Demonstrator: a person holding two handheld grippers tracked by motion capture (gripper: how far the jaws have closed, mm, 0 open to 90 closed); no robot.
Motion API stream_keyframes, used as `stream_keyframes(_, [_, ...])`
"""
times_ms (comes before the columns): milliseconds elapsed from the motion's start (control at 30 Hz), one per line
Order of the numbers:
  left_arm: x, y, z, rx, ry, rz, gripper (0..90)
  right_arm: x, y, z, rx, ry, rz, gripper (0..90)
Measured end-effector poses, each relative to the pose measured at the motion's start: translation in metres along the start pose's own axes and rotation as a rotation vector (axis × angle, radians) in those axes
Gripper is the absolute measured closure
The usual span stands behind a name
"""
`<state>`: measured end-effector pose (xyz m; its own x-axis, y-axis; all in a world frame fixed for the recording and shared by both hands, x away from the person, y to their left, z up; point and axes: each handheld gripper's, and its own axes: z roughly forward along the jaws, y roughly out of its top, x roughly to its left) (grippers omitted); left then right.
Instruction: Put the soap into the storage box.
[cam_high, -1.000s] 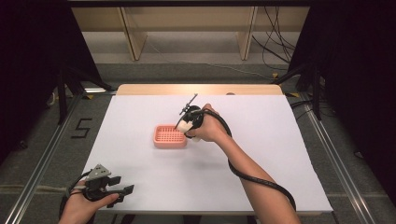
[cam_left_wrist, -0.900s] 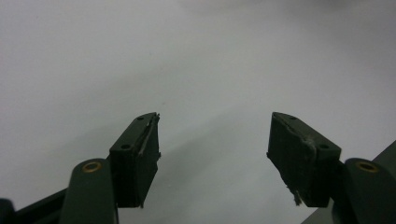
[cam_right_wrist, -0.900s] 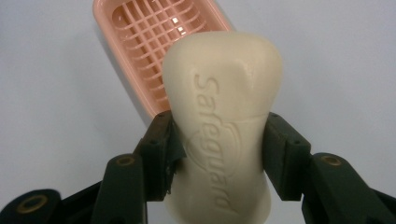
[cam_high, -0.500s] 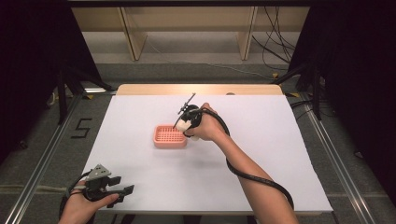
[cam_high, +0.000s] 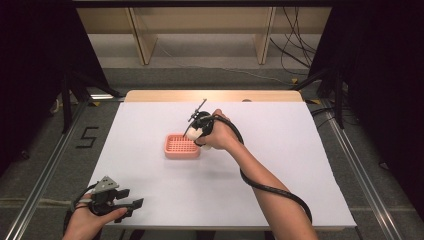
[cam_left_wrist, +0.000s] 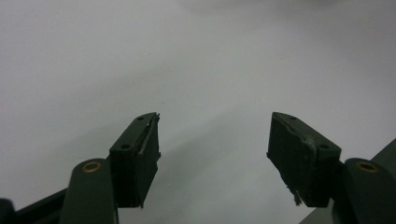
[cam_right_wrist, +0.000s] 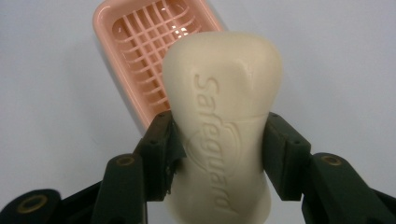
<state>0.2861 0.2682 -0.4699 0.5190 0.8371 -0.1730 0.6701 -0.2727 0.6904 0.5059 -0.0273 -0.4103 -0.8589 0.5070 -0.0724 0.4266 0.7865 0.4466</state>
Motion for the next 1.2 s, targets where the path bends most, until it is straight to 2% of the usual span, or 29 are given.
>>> stream_keyframes(33, [0.002, 0.000, -0.002, 0.026, -0.001, 0.029, 33.5, 0.000, 0.000, 0.000, -0.002, -0.004, 0.000, 50.5])
stream_keyframes(100, [0.001, 0.000, -0.002, 0.020, 0.007, 0.024, 33.5, 0.000, 0.001, 0.001, -0.001, -0.003, -0.004, 50.5])
stream_keyframes(200, [0.002, 0.000, -0.001, 0.020, -0.002, 0.023, 33.5, 0.001, 0.003, 0.001, -0.002, 0.000, -0.003, 50.6])
stream_keyframes(233, [0.001, 0.000, -0.001, 0.011, -0.002, 0.012, 33.5, 0.002, 0.004, 0.001, 0.001, -0.001, 0.007, 50.5])
stream_keyframes(267, [0.000, 0.000, 0.000, 0.000, 0.002, 0.000, 33.5, 0.001, 0.004, 0.001, 0.000, -0.004, -0.003, 50.5])
stream_keyframes(367, [0.000, 0.000, 0.000, -0.001, 0.003, -0.003, 33.5, 0.002, 0.006, 0.002, -0.002, 0.001, -0.004, 50.6])
stream_keyframes(400, [0.002, 0.000, -0.002, 0.031, -0.002, 0.034, 33.5, 0.002, 0.006, 0.002, -0.004, 0.001, -0.009, 50.5])
stream_keyframes(467, [0.002, 0.000, -0.002, 0.030, -0.002, 0.032, 33.5, 0.002, 0.007, 0.002, -0.002, 0.001, -0.013, 50.5])
stream_keyframes(533, [0.000, 0.000, 0.000, -0.002, 0.000, -0.003, 33.5, 0.002, 0.008, 0.003, -0.004, -0.001, -0.016, 50.6])
stream_keyframes(700, [0.001, 0.000, 0.000, 0.007, -0.003, 0.006, 33.5, 0.002, 0.010, 0.003, -0.003, -0.001, -0.017, 50.6])
stream_keyframes(767, [0.000, 0.000, 0.000, 0.000, -0.002, -0.004, 33.5, 0.002, 0.011, 0.003, -0.002, -0.004, -0.018, 50.6])
stream_keyframes(833, [0.001, 0.000, -0.001, 0.019, -0.004, 0.017, 33.5, 0.002, 0.012, 0.004, -0.003, 0.000, -0.026, 50.6])
stream_keyframes(933, [0.001, 0.000, -0.001, 0.018, -0.005, 0.015, 33.5, 0.003, 0.013, 0.004, 0.000, 0.002, -0.017, 50.5])
stream_keyframes(1200, [0.001, 0.000, -0.001, 0.018, -0.007, 0.014, 33.5, 0.004, 0.015, 0.006, -0.001, 0.003, -0.029, 50.6])
